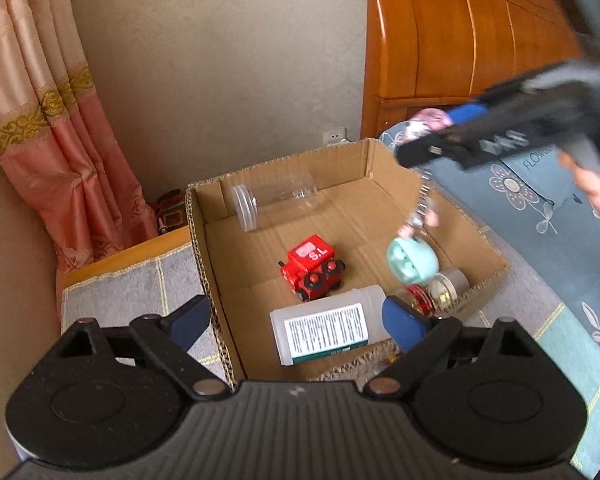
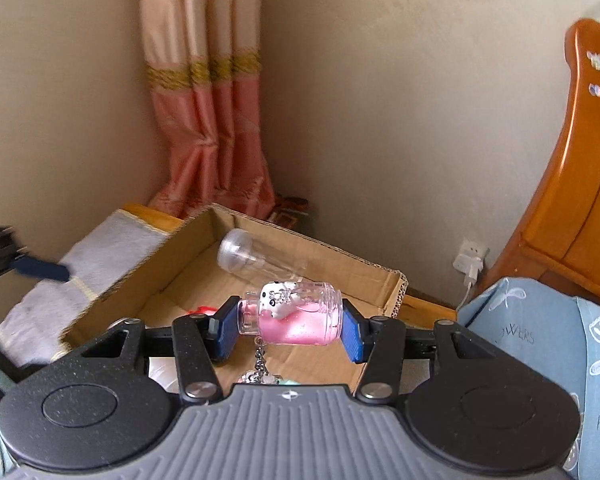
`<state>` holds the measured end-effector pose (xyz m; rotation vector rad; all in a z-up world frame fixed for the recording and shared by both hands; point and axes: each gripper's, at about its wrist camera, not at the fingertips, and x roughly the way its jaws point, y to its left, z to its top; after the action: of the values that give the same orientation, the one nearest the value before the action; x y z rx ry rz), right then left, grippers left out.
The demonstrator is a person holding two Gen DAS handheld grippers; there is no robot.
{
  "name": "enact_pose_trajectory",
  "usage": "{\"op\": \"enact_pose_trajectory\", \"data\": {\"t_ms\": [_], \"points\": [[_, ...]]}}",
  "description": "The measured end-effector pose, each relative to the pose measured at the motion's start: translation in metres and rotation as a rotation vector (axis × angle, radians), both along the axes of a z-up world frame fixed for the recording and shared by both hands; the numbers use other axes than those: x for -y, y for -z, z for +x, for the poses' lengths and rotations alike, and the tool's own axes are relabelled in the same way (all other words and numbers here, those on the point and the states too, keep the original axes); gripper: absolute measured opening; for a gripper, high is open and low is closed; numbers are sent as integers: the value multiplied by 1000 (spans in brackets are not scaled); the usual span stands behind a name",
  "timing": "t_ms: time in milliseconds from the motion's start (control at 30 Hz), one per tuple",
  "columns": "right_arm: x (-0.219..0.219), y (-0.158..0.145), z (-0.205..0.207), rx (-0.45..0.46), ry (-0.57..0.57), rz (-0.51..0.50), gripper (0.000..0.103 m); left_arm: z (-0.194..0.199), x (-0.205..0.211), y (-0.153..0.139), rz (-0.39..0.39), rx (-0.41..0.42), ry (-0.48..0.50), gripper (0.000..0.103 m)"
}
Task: Organize rigid objects
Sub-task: 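Open left gripper over the box while right gripper releases the pink bottle inside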
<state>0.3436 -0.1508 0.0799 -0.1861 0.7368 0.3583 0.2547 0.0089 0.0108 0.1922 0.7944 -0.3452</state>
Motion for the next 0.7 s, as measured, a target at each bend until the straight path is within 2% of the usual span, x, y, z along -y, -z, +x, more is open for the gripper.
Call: {"op": "enact_pose_trajectory", "data": {"t_ms": [100, 167, 233, 267, 433, 700], "points": [[0, 8, 18, -17, 46, -6, 56, -6, -3, 1, -4, 4, 4, 93], [0, 12, 26, -27, 75, 0, 67, -9, -5, 2, -13, 4, -2, 96], [1, 12, 24, -14, 97, 6, 92, -12, -8, 2, -26, 2, -12, 99], [2, 11, 19, 2, 96, 15, 95, -14, -10, 1, -33, 6, -14, 99], [1, 2, -5, 20, 77, 2, 103, -23, -12, -1, -41, 9, -26, 99], [-3, -10, -58, 25, 40, -17, 103, -47, -8, -7, -27, 33, -34, 100]]}}
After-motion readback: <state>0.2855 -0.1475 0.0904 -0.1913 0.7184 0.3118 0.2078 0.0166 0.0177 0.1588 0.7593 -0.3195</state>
